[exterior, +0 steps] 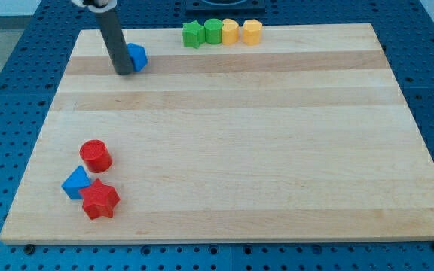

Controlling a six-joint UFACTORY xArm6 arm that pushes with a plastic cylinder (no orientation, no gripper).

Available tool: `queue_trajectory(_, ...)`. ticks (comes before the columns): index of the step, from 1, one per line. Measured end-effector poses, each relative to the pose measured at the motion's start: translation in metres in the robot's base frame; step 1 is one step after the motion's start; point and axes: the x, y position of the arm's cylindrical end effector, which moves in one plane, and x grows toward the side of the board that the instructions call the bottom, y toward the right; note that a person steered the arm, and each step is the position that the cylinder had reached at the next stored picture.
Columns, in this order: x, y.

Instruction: Move the blue cube left to the green star

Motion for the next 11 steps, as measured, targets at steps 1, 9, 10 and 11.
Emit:
queue_trajectory(1, -0.018, 0.002)
queue_trajectory(9, -0.023, 0.027)
queue_trajectory(10, -0.036, 0.045)
queue_trajectory(11, -0.044, 0.054)
